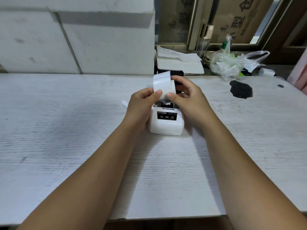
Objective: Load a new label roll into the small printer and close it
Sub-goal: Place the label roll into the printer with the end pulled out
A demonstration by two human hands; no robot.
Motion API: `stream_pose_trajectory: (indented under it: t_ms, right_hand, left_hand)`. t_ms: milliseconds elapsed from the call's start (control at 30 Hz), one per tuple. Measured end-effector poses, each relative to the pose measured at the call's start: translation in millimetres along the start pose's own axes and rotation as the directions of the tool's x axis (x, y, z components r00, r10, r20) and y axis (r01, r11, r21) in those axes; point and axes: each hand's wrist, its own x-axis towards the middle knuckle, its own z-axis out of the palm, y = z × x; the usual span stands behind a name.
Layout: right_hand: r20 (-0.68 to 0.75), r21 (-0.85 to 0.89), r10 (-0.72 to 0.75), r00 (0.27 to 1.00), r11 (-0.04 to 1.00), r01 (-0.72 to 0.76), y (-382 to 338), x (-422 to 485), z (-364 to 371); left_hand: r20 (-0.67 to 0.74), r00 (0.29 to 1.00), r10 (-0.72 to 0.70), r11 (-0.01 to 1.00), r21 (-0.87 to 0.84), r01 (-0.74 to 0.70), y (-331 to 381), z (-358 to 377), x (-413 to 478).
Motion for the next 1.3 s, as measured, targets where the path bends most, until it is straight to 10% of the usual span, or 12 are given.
stream_pose_trajectory:
  t_ms: [1300]
  right_hand:
    - [-0.072,-0.372,-0.278,0.958,0.899,0.233,-1.6,-6.1,21.3]
  left_hand:
    - [-0.234,0.968,0.091,0.986,0.157,-0.054,2.4,14.7,-9.9]
